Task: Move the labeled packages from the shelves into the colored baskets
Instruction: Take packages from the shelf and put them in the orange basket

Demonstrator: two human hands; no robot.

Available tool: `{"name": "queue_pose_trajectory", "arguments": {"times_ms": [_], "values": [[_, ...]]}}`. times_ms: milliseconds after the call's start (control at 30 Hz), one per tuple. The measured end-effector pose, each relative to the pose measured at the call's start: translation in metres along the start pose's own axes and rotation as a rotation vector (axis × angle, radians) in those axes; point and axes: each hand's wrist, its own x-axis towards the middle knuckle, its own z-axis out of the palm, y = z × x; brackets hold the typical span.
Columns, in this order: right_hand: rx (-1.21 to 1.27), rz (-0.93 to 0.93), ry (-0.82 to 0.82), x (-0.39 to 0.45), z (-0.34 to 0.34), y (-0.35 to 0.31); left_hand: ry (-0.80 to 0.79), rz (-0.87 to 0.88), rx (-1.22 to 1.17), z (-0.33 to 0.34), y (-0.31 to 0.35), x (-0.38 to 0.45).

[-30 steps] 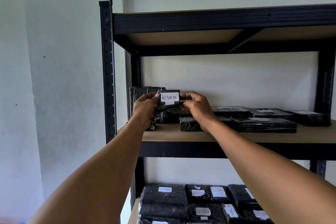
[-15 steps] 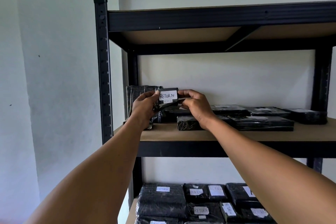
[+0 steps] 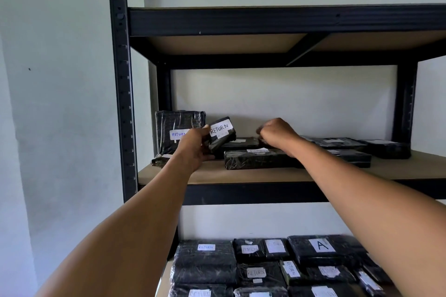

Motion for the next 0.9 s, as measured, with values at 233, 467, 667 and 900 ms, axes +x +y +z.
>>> {"name": "queue_pose_trajectory", "arguments": {"times_ms": [233,467,667,900], "values": [[-0.456,0.122,0.013,-0.016,-0.014,0.020,-0.034,-0.034,-0.162,0.009,-0.005,-0.005],[-0.686,0.267,0.071,-0.016,-0.013,0.021,0.005,-0.048,-0.206,0.020,-0.010,-0.002],[-0.674,0.288,0.023,-0.017,-0.015,0.022,0.056,-0.043,-0.224,0.020,-0.011,0.000],[-0.432,0.333,-0.066,-0.014,-0.019,0.016,0.097,-0.040,-0.235,0.016,-0.010,0.000]]}}
